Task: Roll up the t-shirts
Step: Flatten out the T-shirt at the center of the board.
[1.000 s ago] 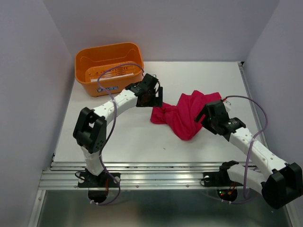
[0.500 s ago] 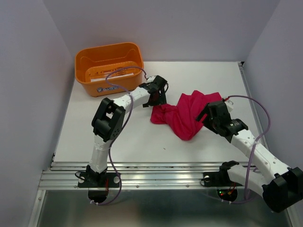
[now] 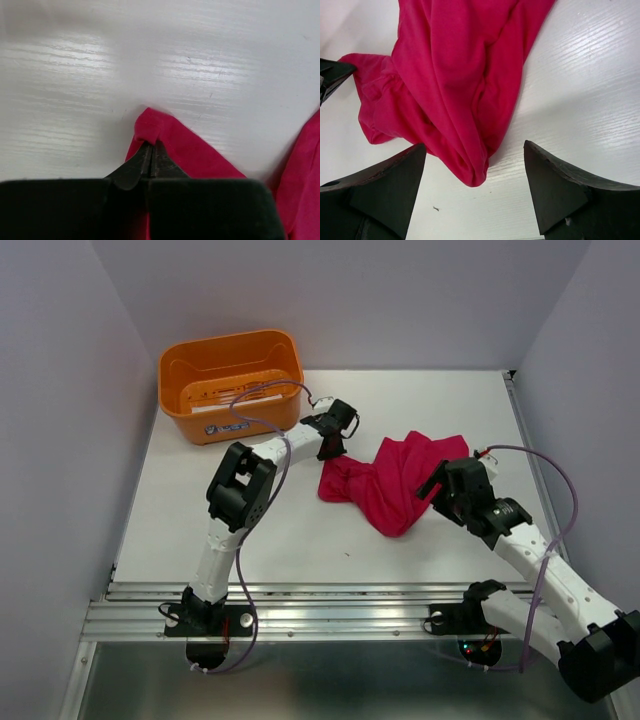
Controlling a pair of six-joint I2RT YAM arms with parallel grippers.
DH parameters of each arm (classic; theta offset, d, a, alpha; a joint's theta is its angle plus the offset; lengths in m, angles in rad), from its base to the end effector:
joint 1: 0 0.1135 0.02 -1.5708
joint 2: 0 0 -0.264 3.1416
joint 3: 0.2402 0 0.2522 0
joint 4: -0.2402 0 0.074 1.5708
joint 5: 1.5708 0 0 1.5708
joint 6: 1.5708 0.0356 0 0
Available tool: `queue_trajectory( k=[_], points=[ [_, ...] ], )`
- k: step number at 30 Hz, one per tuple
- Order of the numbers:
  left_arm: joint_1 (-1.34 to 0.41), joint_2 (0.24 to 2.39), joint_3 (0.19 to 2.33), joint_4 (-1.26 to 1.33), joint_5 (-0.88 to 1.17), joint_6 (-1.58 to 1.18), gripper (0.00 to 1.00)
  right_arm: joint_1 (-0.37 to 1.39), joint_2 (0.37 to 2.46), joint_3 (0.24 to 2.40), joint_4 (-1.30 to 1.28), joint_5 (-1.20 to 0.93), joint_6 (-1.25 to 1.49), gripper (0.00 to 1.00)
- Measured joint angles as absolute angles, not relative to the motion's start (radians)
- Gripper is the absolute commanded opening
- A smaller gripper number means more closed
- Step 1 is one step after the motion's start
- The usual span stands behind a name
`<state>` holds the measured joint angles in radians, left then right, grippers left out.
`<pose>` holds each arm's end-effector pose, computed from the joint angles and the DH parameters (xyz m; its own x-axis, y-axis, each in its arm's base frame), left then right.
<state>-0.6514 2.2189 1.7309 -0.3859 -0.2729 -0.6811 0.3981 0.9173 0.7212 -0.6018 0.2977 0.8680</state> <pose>0.3982 -0.2915 0.1791 -0.7548 -0.1870 -0.6288 -0.0372 0.9692 -0.2436 0.1763 0.0628 0.2569 -0.5653 0.5536 -0.6115 0.3860 0.8327 0.3970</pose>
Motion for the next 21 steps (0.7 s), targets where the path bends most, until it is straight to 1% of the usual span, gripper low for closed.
queue_trajectory(
  k=[5,8,9,13,15,18,21],
  points=[
    [-0.652,2.182,1.728,-0.440,-0.299,-0.670,0.00,0.398,0.907,0.720,-0.603,0.306,0.867,0.86],
    [-0.652,2.083,1.708,-0.470,-0.309,-0.645,0.00,0.396,0.929,0.720,-0.603,0.318,0.857,0.87],
    [-0.652,2.014,1.694,-0.477,-0.310,-0.629,0.00,0.392,0.947,0.723,-0.603,0.319,0.849,0.87],
    [-0.652,1.777,1.666,-0.482,-0.305,-0.586,0.00,0.348,1.053,0.771,-0.606,0.312,0.801,0.86],
    [-0.652,1.692,1.666,-0.474,-0.294,-0.571,0.00,0.316,1.134,0.830,-0.596,0.300,0.771,0.85],
    [-0.651,1.626,1.666,-0.464,-0.272,-0.557,0.00,0.297,1.234,0.905,-0.559,0.275,0.737,0.84],
    [-0.651,1.633,1.658,-0.463,-0.246,-0.553,0.00,0.295,1.349,0.978,-0.513,0.232,0.714,0.81]
  ],
)
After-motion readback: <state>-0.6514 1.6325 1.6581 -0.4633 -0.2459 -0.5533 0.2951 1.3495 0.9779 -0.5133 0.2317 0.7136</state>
